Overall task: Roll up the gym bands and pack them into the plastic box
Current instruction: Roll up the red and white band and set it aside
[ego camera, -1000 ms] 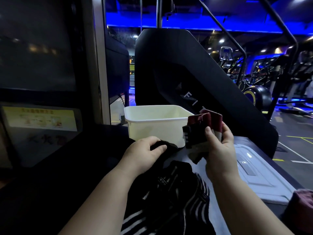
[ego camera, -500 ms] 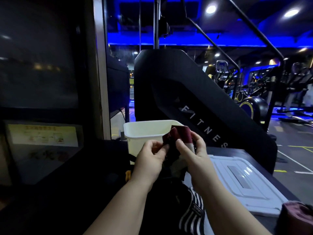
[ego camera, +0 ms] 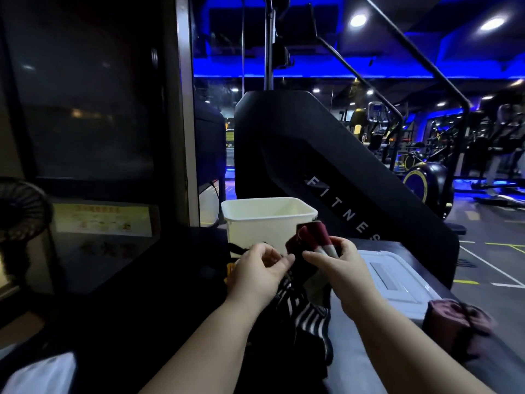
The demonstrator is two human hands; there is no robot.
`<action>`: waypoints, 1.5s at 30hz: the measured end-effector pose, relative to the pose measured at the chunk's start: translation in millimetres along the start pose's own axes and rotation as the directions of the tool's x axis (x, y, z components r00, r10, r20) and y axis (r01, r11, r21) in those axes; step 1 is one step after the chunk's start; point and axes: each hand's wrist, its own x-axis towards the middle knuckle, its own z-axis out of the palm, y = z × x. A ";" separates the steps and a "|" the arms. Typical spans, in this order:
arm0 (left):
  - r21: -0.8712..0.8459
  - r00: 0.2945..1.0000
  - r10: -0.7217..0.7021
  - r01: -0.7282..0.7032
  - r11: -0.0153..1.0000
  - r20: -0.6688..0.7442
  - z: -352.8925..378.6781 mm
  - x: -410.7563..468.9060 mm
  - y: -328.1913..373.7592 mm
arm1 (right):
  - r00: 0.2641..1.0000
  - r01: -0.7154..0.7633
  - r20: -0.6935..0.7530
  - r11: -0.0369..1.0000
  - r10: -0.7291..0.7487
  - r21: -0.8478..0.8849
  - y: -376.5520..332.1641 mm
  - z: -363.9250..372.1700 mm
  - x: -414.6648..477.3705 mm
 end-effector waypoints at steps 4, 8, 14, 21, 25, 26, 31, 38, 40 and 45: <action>0.513 1.000 -0.002 0.009 0.858 -0.014 -6.9 -42.1 -17.8 | 0.993 -0.108 -0.063 0.987 0.102 -0.117 22.5 -22.0 -21.9; 0.632 0.947 -0.236 0.047 0.773 0.219 0.7 -71.1 -38.7 | 0.967 -0.238 -0.144 0.948 0.211 -0.210 45.0 -27.1 -31.3; 0.709 0.877 -0.388 0.082 0.701 0.282 10.9 -77.3 -57.6 | 0.944 -0.328 -0.123 0.898 0.305 -0.294 65.3 -16.5 -32.1; 0.739 0.882 -0.397 0.087 0.668 0.255 2.7 -59.2 -67.9 | 0.961 -0.275 -0.086 0.882 0.262 -0.384 68.9 13.6 -18.4; 0.745 0.870 -0.430 0.119 0.656 0.239 -14.2 -42.3 -78.7 | 0.963 -0.260 -0.046 0.879 0.264 -0.400 72.8 35.5 -10.5; 0.745 0.870 -0.437 0.132 0.653 0.229 -17.9 -38.1 -82.4 | 0.964 -0.254 -0.030 0.882 0.264 -0.396 72.2 41.9 -8.4; 0.752 0.883 -0.438 0.173 0.636 0.168 -33.9 -23.0 -99.5 | 0.964 -0.234 0.025 0.887 0.266 -0.399 78.2 70.8 5.1; 0.726 0.953 -0.299 0.179 0.664 0.039 -36.8 -27.1 -105.1 | 0.949 -0.270 0.089 0.924 0.303 -0.269 82.9 76.7 10.4; 0.725 0.985 -0.173 0.133 0.676 -0.019 -35.0 -34.8 -99.9 | 0.950 -0.274 0.088 0.935 0.300 -0.225 82.6 69.8 9.0; 0.745 1.000 0.027 -0.018 0.667 0.001 -31.6 -51.4 -92.4 | 0.979 -0.197 0.029 0.969 0.204 -0.148 69.8 45.6 0.6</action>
